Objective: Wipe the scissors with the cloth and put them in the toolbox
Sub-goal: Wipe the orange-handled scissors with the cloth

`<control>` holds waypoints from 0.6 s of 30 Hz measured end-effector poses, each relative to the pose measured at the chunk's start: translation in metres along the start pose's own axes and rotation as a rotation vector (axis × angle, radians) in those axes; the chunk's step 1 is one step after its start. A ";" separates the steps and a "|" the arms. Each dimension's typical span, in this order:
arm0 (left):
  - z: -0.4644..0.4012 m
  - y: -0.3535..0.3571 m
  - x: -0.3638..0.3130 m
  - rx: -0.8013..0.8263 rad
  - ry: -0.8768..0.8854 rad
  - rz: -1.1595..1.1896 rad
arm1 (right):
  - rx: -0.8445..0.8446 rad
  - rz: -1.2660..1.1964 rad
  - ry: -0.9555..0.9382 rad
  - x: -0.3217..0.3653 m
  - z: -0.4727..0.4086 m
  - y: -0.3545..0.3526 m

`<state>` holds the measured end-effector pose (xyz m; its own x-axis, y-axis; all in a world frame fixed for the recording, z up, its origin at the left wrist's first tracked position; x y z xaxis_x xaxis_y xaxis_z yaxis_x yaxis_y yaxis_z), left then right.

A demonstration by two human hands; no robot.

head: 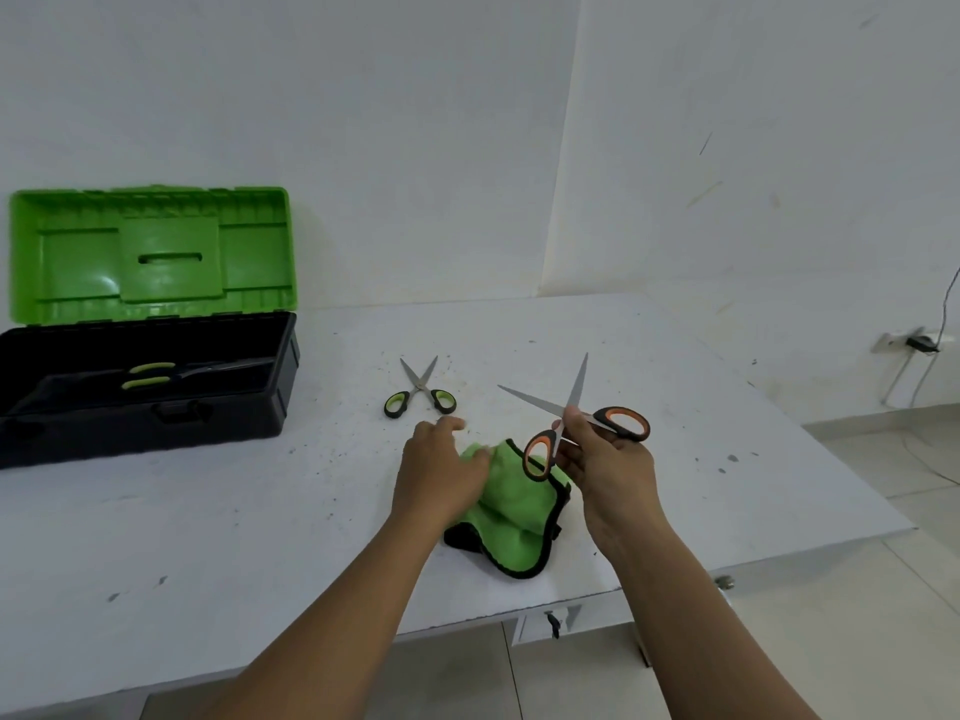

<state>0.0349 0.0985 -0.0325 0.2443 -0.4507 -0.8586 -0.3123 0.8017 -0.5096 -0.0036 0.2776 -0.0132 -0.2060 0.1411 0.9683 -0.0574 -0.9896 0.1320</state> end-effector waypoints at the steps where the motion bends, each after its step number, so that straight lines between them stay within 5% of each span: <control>1: -0.003 0.003 0.003 0.051 -0.067 -0.086 | -0.005 0.016 0.011 -0.002 0.000 -0.002; 3: -0.007 0.006 0.006 0.092 -0.128 -0.174 | -0.010 0.046 0.031 -0.007 0.002 -0.007; 8: -0.010 0.004 0.003 0.021 -0.086 0.090 | 0.023 0.063 0.039 -0.018 0.011 -0.012; 13: -0.015 -0.006 -0.007 0.018 -0.234 0.631 | 0.069 0.052 0.017 -0.025 0.020 -0.001; 18: 0.003 -0.005 -0.020 0.253 -0.277 1.303 | 0.060 -0.086 0.058 -0.026 0.028 0.018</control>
<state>0.0344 0.1050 -0.0128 0.0872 0.7541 -0.6510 -0.2878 0.6447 0.7082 0.0277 0.2557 -0.0303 -0.2587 0.2254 0.9393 -0.0186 -0.9734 0.2285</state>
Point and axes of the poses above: each hand's wrist, its own z-axis away from the middle knuckle, its own y-axis out of the palm, x = y × z, the point moved 1 cm from there along -z, towards the middle knuckle, and after that the axes turned 12 degrees about z, right-handed, at the moved point
